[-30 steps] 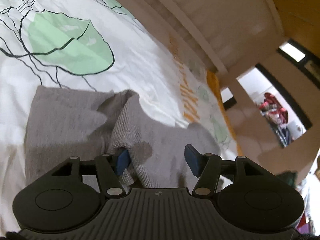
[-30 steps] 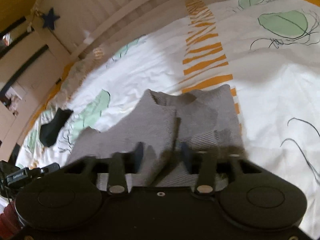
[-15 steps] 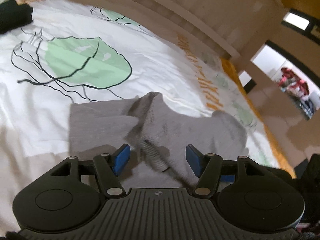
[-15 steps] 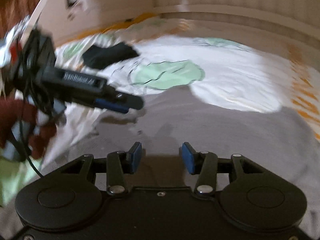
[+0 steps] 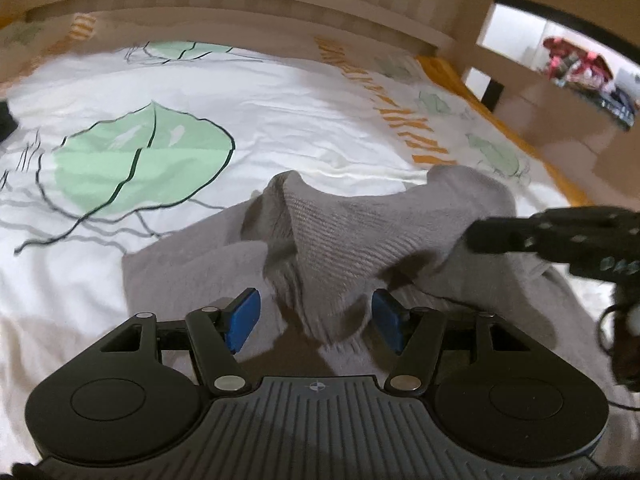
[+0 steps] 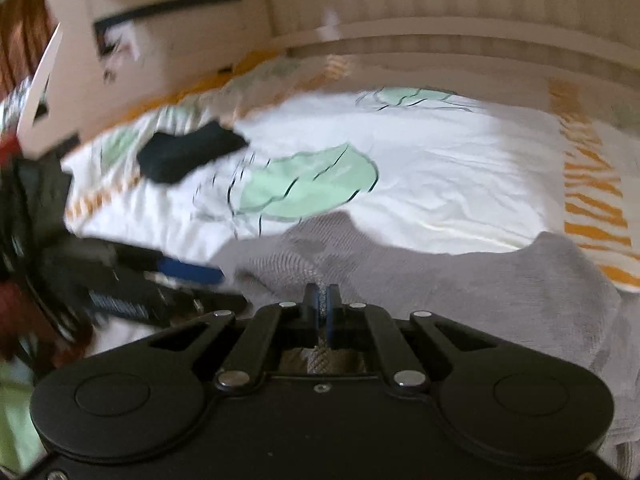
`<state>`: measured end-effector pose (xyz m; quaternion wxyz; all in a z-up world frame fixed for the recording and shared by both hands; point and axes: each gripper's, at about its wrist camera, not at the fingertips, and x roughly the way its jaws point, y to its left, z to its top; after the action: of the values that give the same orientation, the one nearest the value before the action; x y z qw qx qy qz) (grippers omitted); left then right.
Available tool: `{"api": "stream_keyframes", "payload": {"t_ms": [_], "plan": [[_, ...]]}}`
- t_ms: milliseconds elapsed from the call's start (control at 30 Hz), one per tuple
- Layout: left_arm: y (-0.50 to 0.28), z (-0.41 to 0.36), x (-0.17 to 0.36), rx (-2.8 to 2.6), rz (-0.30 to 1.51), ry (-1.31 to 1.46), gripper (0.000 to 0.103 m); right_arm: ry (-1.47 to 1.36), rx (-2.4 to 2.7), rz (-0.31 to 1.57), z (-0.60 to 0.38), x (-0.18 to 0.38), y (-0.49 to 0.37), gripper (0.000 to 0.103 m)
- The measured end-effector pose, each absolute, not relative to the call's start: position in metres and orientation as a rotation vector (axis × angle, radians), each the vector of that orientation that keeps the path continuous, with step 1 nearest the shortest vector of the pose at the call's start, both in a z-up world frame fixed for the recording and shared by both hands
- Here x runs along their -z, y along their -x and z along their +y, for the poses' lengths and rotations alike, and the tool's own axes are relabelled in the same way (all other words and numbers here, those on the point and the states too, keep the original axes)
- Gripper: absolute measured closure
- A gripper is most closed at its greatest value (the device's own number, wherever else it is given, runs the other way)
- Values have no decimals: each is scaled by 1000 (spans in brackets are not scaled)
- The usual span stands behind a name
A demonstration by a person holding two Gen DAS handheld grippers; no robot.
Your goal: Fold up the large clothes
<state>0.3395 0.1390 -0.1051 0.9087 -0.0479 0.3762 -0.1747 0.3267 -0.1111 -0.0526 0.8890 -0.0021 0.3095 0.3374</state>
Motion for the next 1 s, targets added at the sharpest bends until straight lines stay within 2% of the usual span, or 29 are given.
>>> {"api": "stream_keyframes", "payload": {"t_ms": [167, 467, 633, 700, 833, 933, 1000], "plan": [[-357, 120, 108, 323, 772, -73, 43, -32, -714, 638, -116, 50, -328, 95], [-353, 102, 98, 270, 597, -467, 39, -53, -765, 651, -120, 56, -315, 95], [-345, 119, 109, 287, 629, -473, 37, -32, -819, 712, -105, 77, -308, 94], [-345, 137, 111, 278, 649, -402, 34, -12, -844, 744, -95, 91, -305, 84], [-342, 165, 112, 191, 703, -336, 34, 32, -872, 812, -77, 118, -297, 82], [-338, 187, 109, 99, 750, -216, 34, 9, -918, 797, -81, 115, -288, 81], [-332, 198, 98, 101, 729, -75, 34, -2, -939, 756, -91, 102, -281, 62]]}}
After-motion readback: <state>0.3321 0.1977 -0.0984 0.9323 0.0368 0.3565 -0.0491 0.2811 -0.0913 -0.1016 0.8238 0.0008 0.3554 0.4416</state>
